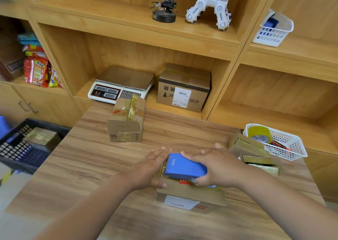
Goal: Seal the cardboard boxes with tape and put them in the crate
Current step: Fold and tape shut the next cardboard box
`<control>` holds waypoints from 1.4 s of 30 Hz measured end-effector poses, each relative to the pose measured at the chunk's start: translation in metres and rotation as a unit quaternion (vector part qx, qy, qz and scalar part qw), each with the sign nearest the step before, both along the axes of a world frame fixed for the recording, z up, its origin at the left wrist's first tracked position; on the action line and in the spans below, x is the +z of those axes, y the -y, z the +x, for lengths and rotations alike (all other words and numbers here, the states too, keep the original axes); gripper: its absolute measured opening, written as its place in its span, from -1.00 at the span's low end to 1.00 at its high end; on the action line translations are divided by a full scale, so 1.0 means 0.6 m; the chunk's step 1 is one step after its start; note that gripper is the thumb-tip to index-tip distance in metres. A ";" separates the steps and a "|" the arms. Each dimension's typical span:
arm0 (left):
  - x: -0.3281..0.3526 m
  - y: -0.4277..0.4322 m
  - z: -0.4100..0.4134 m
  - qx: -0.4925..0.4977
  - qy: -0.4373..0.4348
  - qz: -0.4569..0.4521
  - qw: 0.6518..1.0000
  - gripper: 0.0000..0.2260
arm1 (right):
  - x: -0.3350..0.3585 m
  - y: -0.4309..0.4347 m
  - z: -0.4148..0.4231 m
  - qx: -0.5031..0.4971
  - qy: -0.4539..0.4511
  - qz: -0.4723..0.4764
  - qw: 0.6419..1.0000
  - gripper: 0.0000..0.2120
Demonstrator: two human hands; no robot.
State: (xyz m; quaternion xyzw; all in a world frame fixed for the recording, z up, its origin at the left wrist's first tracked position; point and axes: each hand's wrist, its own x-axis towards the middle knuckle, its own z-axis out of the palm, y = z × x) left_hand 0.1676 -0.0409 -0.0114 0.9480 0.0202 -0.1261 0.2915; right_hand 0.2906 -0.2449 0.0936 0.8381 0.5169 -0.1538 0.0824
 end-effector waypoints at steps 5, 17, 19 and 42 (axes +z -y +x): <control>-0.008 0.000 0.001 0.000 -0.011 0.036 0.999 0.00 | -0.001 0.013 0.004 0.010 -0.022 0.030 0.999 -0.24; -0.007 0.008 0.010 -0.037 0.017 0.038 0.998 -0.06 | 0.047 0.157 0.067 -0.012 -0.030 0.012 0.999 -0.29; -0.008 0.010 0.009 -0.048 0.023 0.042 0.998 -0.07 | 0.050 0.195 0.083 -0.032 -0.024 0.002 0.999 -0.28; 0.002 0.021 0.008 -0.041 0.021 0.032 0.998 -0.06 | -0.024 0.333 0.118 -0.107 -0.029 0.026 0.993 -0.26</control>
